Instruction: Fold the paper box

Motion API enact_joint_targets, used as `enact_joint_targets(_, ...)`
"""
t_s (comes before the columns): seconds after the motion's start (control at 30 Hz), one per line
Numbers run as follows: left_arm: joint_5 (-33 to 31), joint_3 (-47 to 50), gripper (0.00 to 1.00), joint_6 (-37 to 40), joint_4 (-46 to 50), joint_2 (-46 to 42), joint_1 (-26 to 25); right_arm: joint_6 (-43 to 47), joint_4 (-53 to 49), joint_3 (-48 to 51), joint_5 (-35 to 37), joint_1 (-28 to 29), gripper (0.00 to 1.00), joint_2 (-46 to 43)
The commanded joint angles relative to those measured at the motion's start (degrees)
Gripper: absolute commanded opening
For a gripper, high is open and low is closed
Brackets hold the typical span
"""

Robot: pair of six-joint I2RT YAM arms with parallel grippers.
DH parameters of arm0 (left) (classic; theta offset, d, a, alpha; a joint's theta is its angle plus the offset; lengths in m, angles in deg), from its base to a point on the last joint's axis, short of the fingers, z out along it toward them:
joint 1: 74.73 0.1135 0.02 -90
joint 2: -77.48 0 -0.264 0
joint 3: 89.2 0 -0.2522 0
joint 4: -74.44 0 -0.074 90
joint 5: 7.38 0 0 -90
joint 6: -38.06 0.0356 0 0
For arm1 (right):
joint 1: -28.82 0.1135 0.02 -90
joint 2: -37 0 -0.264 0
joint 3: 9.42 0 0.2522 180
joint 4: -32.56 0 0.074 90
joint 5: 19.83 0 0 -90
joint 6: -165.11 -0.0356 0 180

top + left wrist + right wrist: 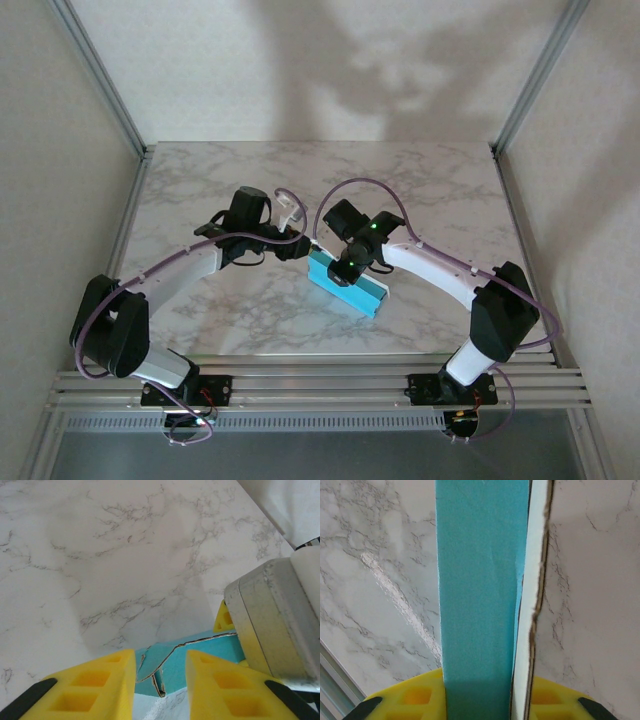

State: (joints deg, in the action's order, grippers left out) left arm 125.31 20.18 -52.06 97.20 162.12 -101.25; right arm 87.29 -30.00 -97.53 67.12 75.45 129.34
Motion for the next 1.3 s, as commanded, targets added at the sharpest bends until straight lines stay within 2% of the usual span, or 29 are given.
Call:
enact_joint_targets(0.0,3.2,-1.1,0.32,1.2,-0.4,0.6,-0.5,-0.6,-0.5,0.6,-1.1,-0.2,0.26,0.4)
enact_joint_targets(0.57,3.2,-1.9,0.14,0.1,0.9,1.2,-1.7,-0.8,-0.5,0.3,-0.7,-0.1,0.24,0.8)
enact_joint_targets(0.67,2.6,-1.9,0.06,-0.3,1.3,1.3,-1.9,-0.8,-0.5,0.3,-0.7,-0.1,0.24,0.7)
enact_joint_targets(0.87,0.0,-1.3,0.02,-0.4,2.3,0.7,-2.9,-0.9,-0.7,0.3,-0.3,-0.2,0.24,0.9)
enact_joint_targets(1.03,-3.8,-0.3,0.00,-0.2,3.0,-0.8,-3.5,-0.9,-0.8,0.1,0.1,-0.1,0.24,0.7)
enact_joint_targets(1.27,-5.8,0.6,0.00,-0.6,3.8,-1.4,-3.8,-0.9,-0.9,0.2,0.3,-0.1,0.25,0.8)
